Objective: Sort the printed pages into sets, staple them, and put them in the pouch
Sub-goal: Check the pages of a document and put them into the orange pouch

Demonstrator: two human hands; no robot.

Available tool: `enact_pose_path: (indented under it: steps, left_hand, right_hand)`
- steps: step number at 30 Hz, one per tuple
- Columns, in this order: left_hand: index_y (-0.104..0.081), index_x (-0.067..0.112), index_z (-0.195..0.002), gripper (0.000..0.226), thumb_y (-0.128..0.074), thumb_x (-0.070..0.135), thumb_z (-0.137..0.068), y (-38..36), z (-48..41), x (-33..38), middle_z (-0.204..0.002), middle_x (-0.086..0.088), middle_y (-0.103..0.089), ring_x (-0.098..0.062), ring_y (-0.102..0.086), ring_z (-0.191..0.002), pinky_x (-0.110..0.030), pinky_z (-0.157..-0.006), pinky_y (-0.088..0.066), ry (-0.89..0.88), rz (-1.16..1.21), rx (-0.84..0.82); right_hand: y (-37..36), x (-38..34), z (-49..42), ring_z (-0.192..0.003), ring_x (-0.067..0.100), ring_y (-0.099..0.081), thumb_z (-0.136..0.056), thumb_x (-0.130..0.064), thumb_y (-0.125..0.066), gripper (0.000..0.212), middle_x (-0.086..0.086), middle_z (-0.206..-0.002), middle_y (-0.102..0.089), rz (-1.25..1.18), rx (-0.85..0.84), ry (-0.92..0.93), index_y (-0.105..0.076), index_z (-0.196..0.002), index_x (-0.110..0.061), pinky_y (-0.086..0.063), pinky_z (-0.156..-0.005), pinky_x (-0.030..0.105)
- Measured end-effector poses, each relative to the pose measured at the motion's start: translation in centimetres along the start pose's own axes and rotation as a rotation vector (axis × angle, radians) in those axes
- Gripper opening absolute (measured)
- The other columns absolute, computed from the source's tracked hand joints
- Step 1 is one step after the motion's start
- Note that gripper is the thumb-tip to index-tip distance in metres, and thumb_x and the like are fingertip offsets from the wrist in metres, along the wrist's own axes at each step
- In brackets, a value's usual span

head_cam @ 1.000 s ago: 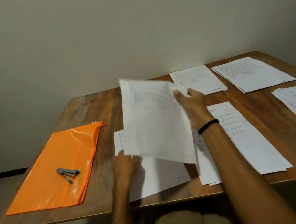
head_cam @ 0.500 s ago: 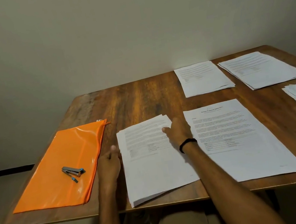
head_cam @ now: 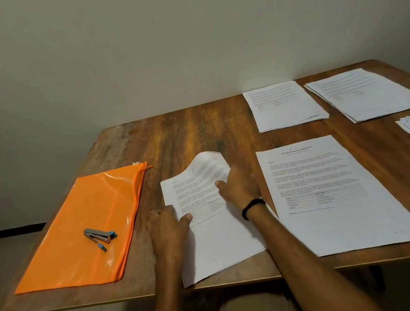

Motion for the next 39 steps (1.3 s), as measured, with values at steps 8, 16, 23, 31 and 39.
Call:
enact_pose_path:
  steps: [8, 16, 23, 31, 39]
  left_hand:
    - [-0.063, 0.027, -0.124, 0.058, -0.072, 0.063, -0.080, 1.5, -0.3, 0.7, -0.120, 0.003, -0.069, -0.021, -0.063, -0.116, -0.048, -0.097, -0.051, -0.130, 0.392, 0.006]
    - [-0.070, 0.011, -0.115, 0.027, -0.067, 0.000, -0.090, 2.3, 0.2, 4.0, -0.107, 0.001, -0.073, -0.020, -0.070, -0.094, -0.012, -0.075, -0.051, -0.158, 0.583, -0.123]
    - [-0.062, 0.022, -0.130, 0.062, -0.063, 0.047, -0.073, 0.5, -4.9, -2.5, -0.126, 0.003, -0.069, -0.024, -0.067, -0.107, -0.054, -0.097, -0.052, -0.167, 0.237, -0.088]
    - [-0.066, -0.005, -0.122, 0.033, -0.069, 0.001, -0.090, 1.7, -1.8, 2.6, -0.126, -0.020, -0.066, -0.031, -0.062, -0.103, -0.026, -0.081, -0.040, -0.151, 0.268, -0.186]
    - [-0.063, -0.004, -0.128, 0.037, -0.066, 0.001, -0.092, 1.9, -1.1, 3.2, -0.129, -0.019, -0.064, -0.027, -0.060, -0.104, -0.010, -0.064, -0.035, -0.111, 0.248, -0.214]
  right_hand:
    - [4.5, 0.7, 0.7, -0.081, 0.014, -0.069, -0.087, 0.016, -0.056, 0.027, 0.002, -0.091, -0.071, -0.749, -0.202, -0.080, -0.066, -0.101, -0.004, -0.060, -0.063, 0.023]
    - [8.8, 4.9, 0.4, -0.111, 0.025, -0.066, -0.090, -0.016, -0.067, 0.028, 0.006, -0.118, -0.070, -0.363, 0.090, -0.118, -0.068, -0.118, -0.011, -0.054, -0.092, 0.033]
    - [16.9, 13.6, 1.3, -0.131, 0.043, -0.039, -0.065, -0.074, -0.076, 0.105, 0.026, -0.142, -0.042, 0.368, 0.279, -0.537, -0.042, -0.137, -0.005, -0.034, -0.111, 0.054]
    - [17.6, 13.6, 1.0, -0.127, 0.039, -0.047, -0.064, -0.071, -0.078, 0.103, 0.022, -0.137, -0.050, 0.441, 0.159, -0.524, -0.043, -0.135, -0.005, -0.039, -0.105, 0.048]
    - [17.7, 13.8, 0.3, -0.115, 0.034, -0.064, -0.083, 0.000, -0.077, 0.045, 0.016, -0.123, -0.067, -0.297, -0.026, -0.304, -0.061, -0.124, 0.002, -0.055, -0.086, 0.031]
Point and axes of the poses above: each hand's wrist, its own z-axis away from the middle knuckle, its own y-axis out of the back of the hand, x = y × z, the point moved 4 cm from there along -z, towards the middle knuckle
